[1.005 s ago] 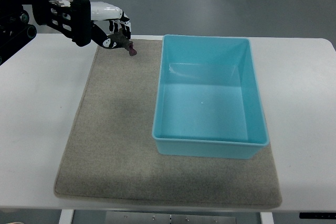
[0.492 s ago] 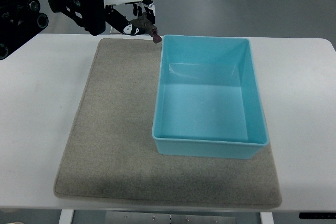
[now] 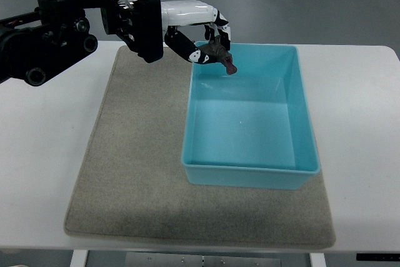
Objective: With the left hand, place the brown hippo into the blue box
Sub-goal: 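Lift the hippo with the left hand and carry it over the blue box, then open the left hand to drop the hippo into the box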
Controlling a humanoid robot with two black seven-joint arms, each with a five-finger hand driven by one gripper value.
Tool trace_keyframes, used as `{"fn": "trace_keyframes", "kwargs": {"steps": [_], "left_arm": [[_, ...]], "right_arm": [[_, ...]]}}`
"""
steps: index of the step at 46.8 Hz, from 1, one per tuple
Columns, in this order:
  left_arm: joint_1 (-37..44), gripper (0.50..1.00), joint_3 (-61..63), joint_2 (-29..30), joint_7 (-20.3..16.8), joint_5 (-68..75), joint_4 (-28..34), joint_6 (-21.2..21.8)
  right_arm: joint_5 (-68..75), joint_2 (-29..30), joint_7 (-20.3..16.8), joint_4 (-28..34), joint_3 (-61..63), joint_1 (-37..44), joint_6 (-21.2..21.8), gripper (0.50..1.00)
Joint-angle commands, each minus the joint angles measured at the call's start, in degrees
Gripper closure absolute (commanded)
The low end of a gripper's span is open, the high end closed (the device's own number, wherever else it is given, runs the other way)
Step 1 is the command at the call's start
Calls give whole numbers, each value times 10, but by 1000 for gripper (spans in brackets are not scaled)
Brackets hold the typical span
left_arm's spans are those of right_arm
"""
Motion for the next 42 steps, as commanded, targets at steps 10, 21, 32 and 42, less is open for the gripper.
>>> {"fn": "trace_keyframes", "kwargs": {"steps": [10,21,32,42], "left_arm": [[23,1000,4,-34,1,1,5,0],[41,1000,5,-58,1,3,15,0],[54,971,5,-66,0,2,21,0],[62,765,5,-66,0,1,20,-1]], "right_arm": [[0,0,0,0,0,0,0,564],[0,0,0,0,0,0,0,564],[0,0,0,0,0,0,0,564],[0,0,0,0,0,0,0,564]]}}
